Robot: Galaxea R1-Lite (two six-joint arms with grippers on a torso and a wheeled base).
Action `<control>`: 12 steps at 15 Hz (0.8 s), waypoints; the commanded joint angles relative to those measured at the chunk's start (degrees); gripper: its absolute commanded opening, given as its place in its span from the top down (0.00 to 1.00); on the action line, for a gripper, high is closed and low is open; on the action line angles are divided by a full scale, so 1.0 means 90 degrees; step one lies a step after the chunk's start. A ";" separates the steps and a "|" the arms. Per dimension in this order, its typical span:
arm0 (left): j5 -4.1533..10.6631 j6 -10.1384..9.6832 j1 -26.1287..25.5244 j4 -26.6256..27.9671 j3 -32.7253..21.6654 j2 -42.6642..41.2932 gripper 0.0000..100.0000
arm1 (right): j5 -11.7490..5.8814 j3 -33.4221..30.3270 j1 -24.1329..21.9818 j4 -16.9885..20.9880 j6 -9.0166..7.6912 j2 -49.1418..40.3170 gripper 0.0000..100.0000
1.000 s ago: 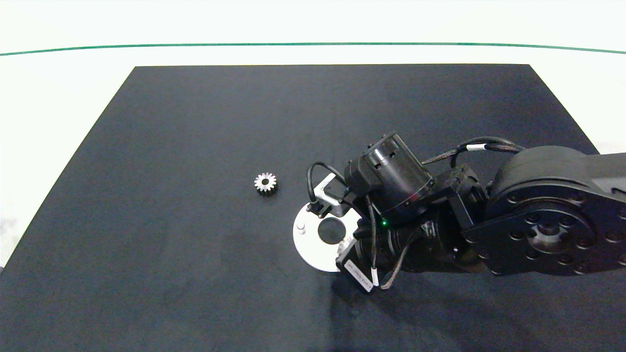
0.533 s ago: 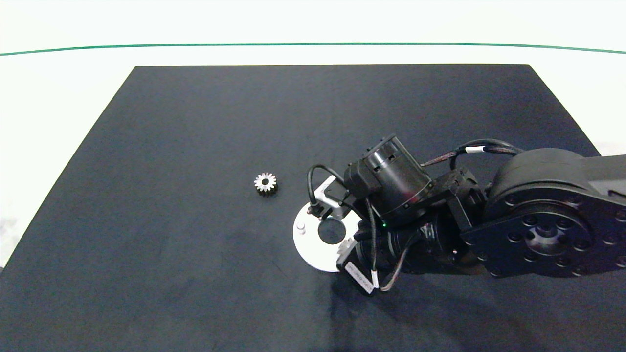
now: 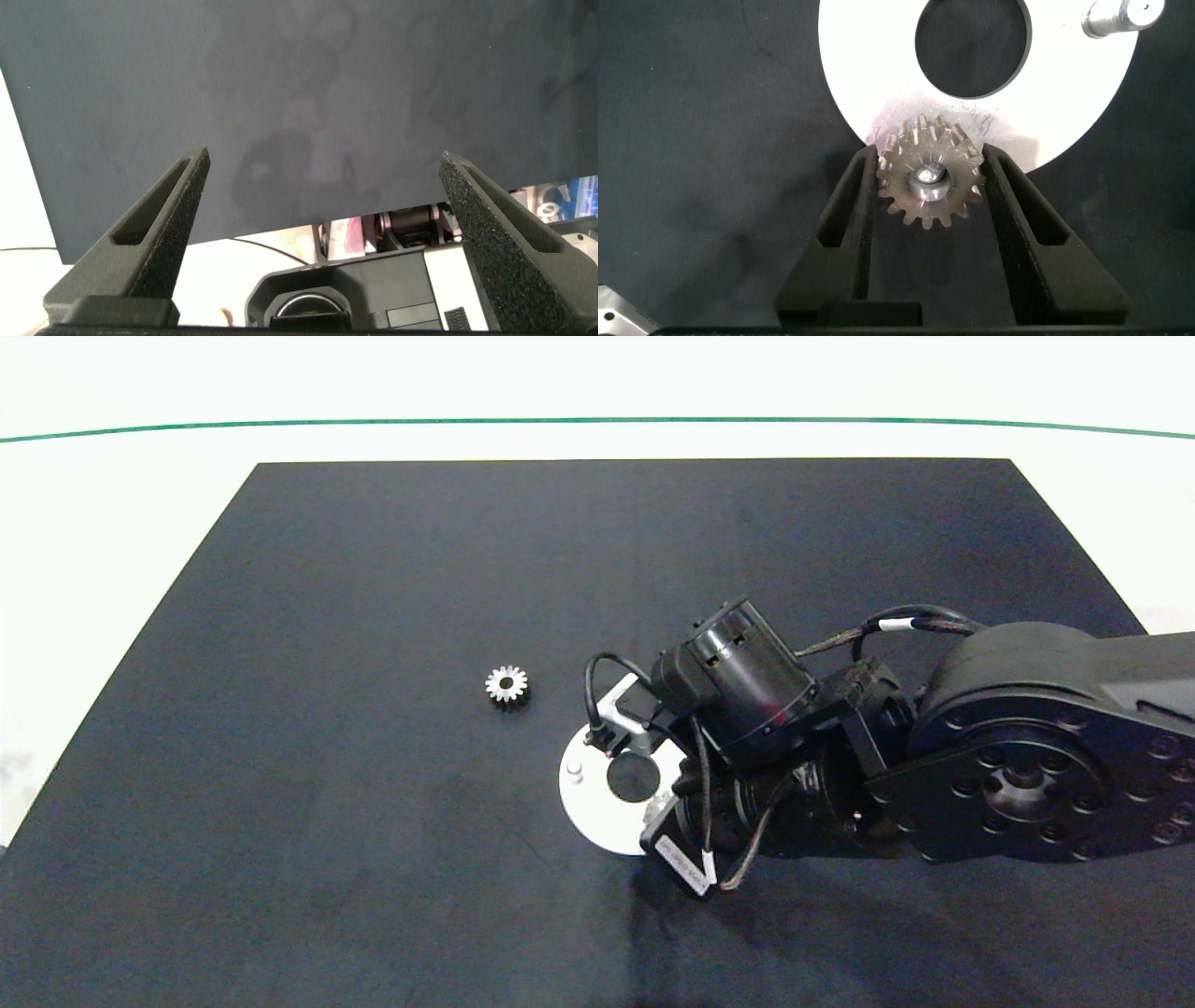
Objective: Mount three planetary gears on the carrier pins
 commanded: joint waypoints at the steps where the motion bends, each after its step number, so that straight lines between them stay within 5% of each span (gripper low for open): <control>1: -0.0001 0.0010 -0.0001 0.0031 -0.0010 0.0005 0.00 | -0.0009 0.0006 0.0002 0.0014 -0.0009 0.0009 0.84; 2: -0.0001 0.0010 -0.0001 0.0031 -0.0010 -0.0005 0.00 | -0.0009 0.0006 0.0002 0.0014 -0.0009 0.0009 0.00; 12: -0.0001 0.0010 -0.0001 0.0031 -0.0010 0.0054 0.00 | -0.0009 0.0133 0.0011 0.0023 -0.0009 -0.0030 0.00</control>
